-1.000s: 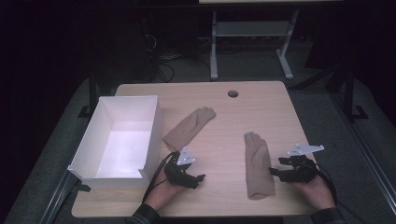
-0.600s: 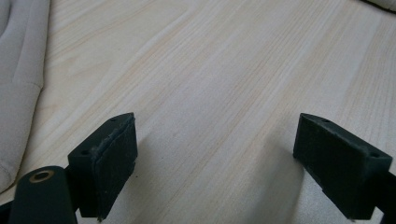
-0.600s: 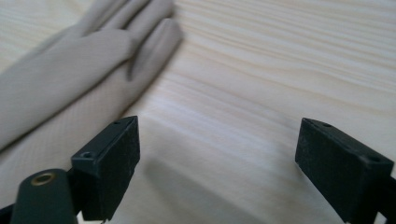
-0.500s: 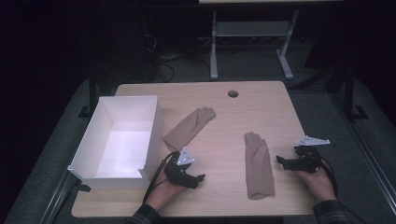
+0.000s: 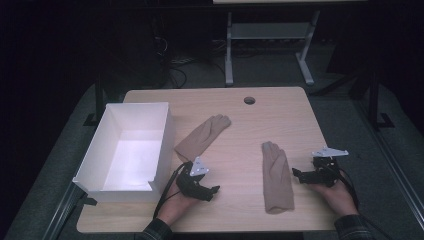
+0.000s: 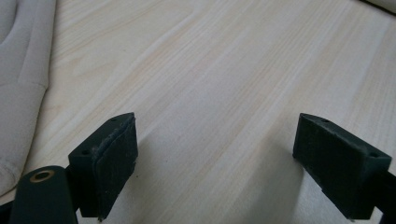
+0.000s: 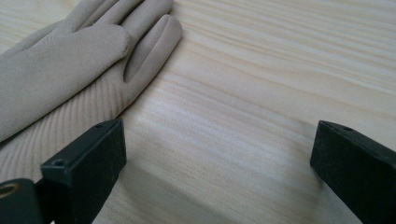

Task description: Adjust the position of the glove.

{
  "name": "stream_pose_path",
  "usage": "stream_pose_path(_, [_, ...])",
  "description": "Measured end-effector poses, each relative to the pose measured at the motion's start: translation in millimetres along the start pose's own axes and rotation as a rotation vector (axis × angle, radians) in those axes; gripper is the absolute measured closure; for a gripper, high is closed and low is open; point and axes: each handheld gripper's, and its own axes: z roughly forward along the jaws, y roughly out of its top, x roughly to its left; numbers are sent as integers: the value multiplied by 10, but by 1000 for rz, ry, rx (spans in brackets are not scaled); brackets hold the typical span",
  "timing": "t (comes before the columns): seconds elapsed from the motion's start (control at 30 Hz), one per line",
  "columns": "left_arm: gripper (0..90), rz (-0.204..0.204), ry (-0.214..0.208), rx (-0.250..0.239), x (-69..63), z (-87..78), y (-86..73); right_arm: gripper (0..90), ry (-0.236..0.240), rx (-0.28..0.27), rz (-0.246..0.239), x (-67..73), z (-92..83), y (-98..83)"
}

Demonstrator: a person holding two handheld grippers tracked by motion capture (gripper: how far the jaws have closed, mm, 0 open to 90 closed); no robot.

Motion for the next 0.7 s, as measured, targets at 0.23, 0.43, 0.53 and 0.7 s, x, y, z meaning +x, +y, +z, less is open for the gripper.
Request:
stream_pose_path(0.23, [149,-29,8,33,18,28,80,32,1,0,-1,0,0,0])
stream_pose_path(0.43, [199,-55,-10,40,97,47,229,32,4,0,-3,2,-2,-2])
stream_pose_path(0.53, [280,-67,-12,41,151,53,294,32,6,-1,-5,3,-2,-2])
stream_pose_path(0.7, [466,-62,20,49,246,70,401,32,10,3,-3,8,-4,-2])
